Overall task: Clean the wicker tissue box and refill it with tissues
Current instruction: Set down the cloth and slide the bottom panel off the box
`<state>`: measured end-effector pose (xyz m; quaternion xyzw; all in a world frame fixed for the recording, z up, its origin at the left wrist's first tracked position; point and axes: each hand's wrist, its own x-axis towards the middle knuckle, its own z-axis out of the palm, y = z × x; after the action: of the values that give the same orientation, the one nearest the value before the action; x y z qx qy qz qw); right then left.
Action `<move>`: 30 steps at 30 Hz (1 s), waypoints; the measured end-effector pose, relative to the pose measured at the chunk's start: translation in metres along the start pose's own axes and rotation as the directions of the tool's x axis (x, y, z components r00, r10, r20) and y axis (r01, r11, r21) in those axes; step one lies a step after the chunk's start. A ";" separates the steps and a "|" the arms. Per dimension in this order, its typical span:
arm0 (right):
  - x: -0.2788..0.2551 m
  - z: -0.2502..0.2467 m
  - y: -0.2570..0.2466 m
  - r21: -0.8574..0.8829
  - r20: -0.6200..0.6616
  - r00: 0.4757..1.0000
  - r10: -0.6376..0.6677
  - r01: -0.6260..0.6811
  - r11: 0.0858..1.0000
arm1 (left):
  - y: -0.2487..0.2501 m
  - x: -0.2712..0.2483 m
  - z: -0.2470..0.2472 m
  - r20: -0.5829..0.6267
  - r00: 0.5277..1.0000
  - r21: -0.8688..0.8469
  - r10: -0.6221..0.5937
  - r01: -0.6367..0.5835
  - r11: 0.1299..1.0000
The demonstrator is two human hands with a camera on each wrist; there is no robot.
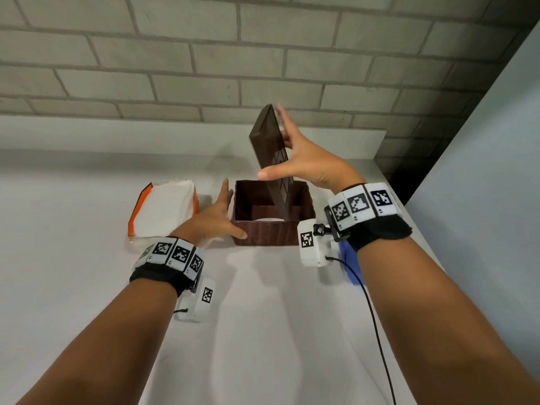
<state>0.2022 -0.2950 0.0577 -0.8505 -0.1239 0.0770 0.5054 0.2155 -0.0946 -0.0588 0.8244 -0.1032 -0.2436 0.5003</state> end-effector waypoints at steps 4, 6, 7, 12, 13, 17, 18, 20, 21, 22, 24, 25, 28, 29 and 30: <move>-0.018 -0.002 0.001 0.435 -0.103 0.994 -0.041 0.082 0.897 | 0.014 -0.017 -0.007 -0.091 0.996 -0.078 -0.023 0.016 0.997; -0.025 -0.001 0.005 0.589 -0.155 0.987 -0.031 0.118 0.800 | 0.025 -0.030 -0.009 -0.170 0.985 -0.112 -0.008 -0.012 0.994; -0.029 0.001 0.008 0.652 -0.169 0.985 -0.025 0.131 0.747 | 0.030 -0.036 -0.010 -0.202 0.979 -0.097 0.002 -0.022 0.995; -0.047 0.019 0.020 0.873 -0.170 0.983 -0.064 0.180 0.453 | 0.053 -0.058 -0.007 -0.399 0.913 -0.256 -0.085 -0.022 0.967; -0.051 0.024 0.022 0.891 -0.162 0.983 -0.084 0.182 0.416 | 0.058 -0.061 -0.002 -0.349 0.928 -0.399 -0.131 -0.020 0.917; -0.071 0.044 0.034 0.930 -0.131 0.985 -0.112 0.161 0.330 | 0.061 -0.070 0.016 -0.098 0.978 -0.630 -0.185 0.083 0.772; -0.076 0.048 0.037 0.935 -0.137 0.986 -0.097 0.161 0.317 | 0.058 -0.072 0.018 -0.082 0.974 -0.656 -0.210 0.106 0.747; -0.086 0.051 0.045 0.922 -0.156 0.987 -0.031 0.157 0.354 | 0.049 -0.074 0.018 -0.066 0.965 -0.686 -0.255 0.142 0.714; -0.092 0.053 0.049 0.900 -0.165 0.986 0.011 0.146 0.410 | 0.044 -0.075 0.018 -0.067 0.958 -0.683 -0.279 0.160 0.713; -0.096 0.054 0.054 0.871 -0.172 0.983 0.059 0.123 0.476 | 0.039 -0.077 0.019 -0.070 0.951 -0.669 -0.302 0.180 0.721; -0.107 0.058 0.058 0.791 -0.161 0.977 0.140 0.043 0.611 | 0.029 -0.080 0.020 -0.071 0.942 -0.641 -0.329 0.209 0.738; -0.113 0.059 0.060 0.738 -0.154 0.974 0.169 0.000 0.675 | 0.025 -0.081 0.021 -0.071 0.937 -0.636 -0.341 0.221 0.739; -0.131 0.057 0.061 0.611 -0.065 0.959 0.276 -0.181 0.771 | 0.016 -0.083 0.020 -0.098 0.926 -0.588 -0.365 0.242 0.772; -0.135 0.055 0.064 0.571 -0.020 0.944 0.328 -0.259 0.779 | 0.013 -0.083 0.020 -0.110 0.922 -0.564 -0.372 0.251 0.787; -0.139 0.054 0.066 0.534 0.018 0.923 0.383 -0.333 0.777 | 0.011 -0.083 0.021 -0.122 0.919 -0.539 -0.375 0.256 0.802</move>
<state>0.0638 -0.3202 -0.0249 -0.6890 0.0894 0.1638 0.7003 0.1342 -0.0818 -0.0321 0.6885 0.1614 -0.2488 0.6618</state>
